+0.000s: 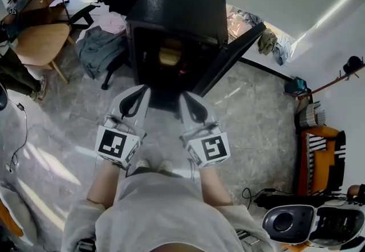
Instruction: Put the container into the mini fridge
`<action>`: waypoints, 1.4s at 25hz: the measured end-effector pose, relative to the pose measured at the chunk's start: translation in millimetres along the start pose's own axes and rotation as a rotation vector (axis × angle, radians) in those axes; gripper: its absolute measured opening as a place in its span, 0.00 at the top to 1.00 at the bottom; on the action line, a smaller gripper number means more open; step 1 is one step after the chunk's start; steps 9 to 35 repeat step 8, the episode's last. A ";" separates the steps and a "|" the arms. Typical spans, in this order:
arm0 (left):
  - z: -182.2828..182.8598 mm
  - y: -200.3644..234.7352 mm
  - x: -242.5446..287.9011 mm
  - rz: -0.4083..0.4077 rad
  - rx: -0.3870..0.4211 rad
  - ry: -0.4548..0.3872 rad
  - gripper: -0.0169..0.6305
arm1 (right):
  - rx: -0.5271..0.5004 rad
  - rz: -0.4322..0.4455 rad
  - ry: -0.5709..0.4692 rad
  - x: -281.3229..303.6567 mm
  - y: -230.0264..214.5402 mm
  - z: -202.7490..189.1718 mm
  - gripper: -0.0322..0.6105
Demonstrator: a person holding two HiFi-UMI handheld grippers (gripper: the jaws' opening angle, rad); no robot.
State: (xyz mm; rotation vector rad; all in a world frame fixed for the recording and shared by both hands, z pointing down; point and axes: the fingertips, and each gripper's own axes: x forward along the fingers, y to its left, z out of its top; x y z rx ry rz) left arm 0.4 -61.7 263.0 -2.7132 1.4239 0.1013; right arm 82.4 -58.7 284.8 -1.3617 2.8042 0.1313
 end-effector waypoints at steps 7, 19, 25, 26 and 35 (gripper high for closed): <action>-1.2 6.0 0.7 0.008 -0.010 0.005 0.97 | 0.007 0.003 -0.002 4.8 -0.2 1.7 0.95; -1.8 7.0 1.3 0.012 -0.015 0.007 0.97 | 0.007 0.003 -0.002 5.3 -1.2 1.8 0.95; -1.8 7.0 1.3 0.012 -0.015 0.007 0.97 | 0.007 0.003 -0.002 5.3 -1.2 1.8 0.95; -1.8 7.0 1.3 0.012 -0.015 0.007 0.97 | 0.007 0.003 -0.002 5.3 -1.2 1.8 0.95; -1.8 7.0 1.3 0.012 -0.015 0.007 0.97 | 0.007 0.003 -0.002 5.3 -1.2 1.8 0.95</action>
